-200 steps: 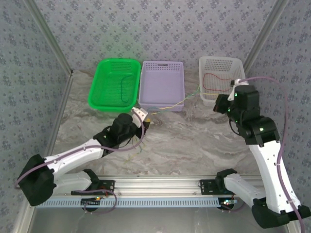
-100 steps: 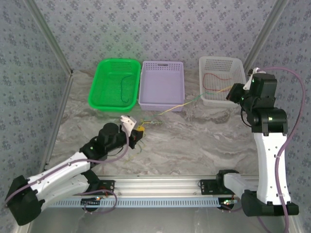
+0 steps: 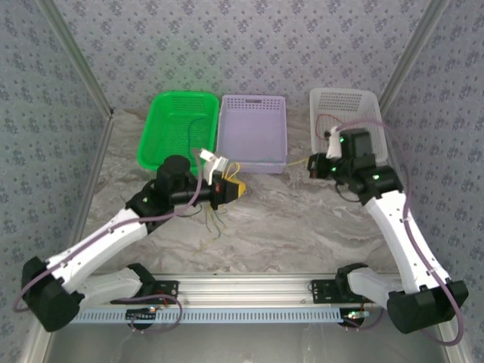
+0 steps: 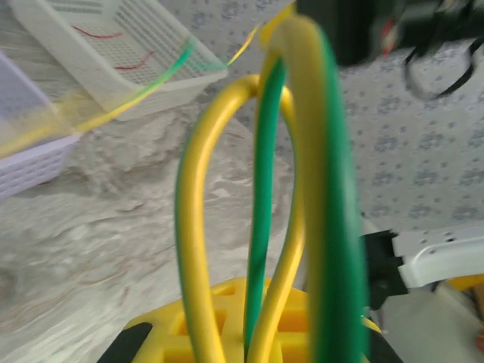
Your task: Untangle the cables
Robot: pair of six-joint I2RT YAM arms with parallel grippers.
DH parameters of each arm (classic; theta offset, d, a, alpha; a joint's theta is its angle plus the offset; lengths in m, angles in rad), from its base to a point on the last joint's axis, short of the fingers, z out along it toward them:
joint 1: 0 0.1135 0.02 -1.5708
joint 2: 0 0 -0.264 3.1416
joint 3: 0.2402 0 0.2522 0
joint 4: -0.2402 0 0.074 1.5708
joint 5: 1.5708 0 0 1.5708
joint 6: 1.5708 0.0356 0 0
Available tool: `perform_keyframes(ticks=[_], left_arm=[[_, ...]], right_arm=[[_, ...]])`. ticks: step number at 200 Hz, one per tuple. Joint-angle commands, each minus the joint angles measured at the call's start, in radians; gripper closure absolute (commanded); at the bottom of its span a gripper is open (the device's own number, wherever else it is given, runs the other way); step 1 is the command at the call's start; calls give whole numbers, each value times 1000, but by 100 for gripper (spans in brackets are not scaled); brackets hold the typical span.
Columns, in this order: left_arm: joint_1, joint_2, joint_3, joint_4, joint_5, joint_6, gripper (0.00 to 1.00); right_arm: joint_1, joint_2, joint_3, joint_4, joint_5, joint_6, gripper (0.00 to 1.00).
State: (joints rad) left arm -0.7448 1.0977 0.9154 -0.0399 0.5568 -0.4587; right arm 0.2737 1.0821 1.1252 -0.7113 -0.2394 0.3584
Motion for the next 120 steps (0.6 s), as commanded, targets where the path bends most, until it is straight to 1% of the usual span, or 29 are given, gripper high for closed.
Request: perform_keyframes(ticks=[1, 28, 54, 76, 96, 105, 120], left_arm=[[9, 56, 80, -94, 91, -38, 100], [13, 86, 115, -128, 67, -21, 100], [31, 93, 134, -129, 65, -45, 100], [30, 68, 139, -159, 4, -60, 100], [31, 19, 110, -211, -141, -89, 100], [31, -20, 70, -176, -171, -122, 100], [31, -92, 0, -77, -186, -190, 100]], right_arm=[[20, -45, -100, 76, -38, 51, 100], [15, -66, -113, 54, 5, 39, 100], [20, -89, -112, 52, 29, 44, 100], [28, -148, -128, 48, 146, 74, 100], [-10, -223, -118, 38, 240, 127, 100], [-23, -233, -86, 3, 294, 128, 100], [-26, -230, -29, -52, 400, 123, 100]])
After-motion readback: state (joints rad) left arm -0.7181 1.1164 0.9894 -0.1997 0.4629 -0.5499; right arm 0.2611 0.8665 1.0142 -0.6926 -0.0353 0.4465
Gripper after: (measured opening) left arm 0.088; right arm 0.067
